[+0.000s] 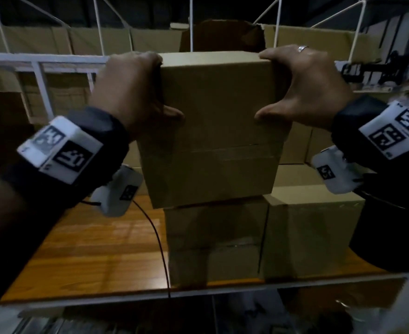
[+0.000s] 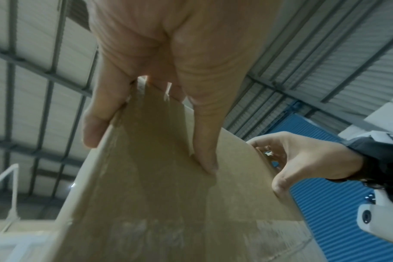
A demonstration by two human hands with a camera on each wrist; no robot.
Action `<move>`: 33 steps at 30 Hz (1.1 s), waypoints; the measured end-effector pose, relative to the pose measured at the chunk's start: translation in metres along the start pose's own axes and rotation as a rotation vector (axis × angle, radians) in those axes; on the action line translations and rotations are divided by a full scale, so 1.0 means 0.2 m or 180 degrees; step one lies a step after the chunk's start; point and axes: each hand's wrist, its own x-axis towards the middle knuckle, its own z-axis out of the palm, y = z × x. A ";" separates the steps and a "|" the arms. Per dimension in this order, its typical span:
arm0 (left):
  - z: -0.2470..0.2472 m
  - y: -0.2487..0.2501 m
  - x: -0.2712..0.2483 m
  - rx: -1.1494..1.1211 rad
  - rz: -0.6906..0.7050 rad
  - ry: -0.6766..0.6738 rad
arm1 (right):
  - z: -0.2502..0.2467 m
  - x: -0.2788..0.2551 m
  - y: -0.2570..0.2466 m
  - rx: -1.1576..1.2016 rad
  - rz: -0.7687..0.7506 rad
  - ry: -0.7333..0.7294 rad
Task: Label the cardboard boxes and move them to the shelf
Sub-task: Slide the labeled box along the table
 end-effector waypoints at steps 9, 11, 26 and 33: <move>0.22 0.16 0.08 -0.0101 -0.0098 -0.0550 | 0.11 -0.01 0.27 0.0022 0.0119 -0.0175; 0.25 0.15 0.09 -0.0122 -0.0152 -0.0622 | 0.16 0.00 0.29 0.0080 0.0140 -0.0209; 0.33 -0.04 0.19 -0.0145 -0.0235 -0.0789 | 0.32 0.11 0.26 0.0151 0.0232 -0.0302; 0.36 -0.05 0.19 -0.0214 -0.0246 -0.0794 | 0.33 0.09 0.26 0.0155 0.0290 -0.0313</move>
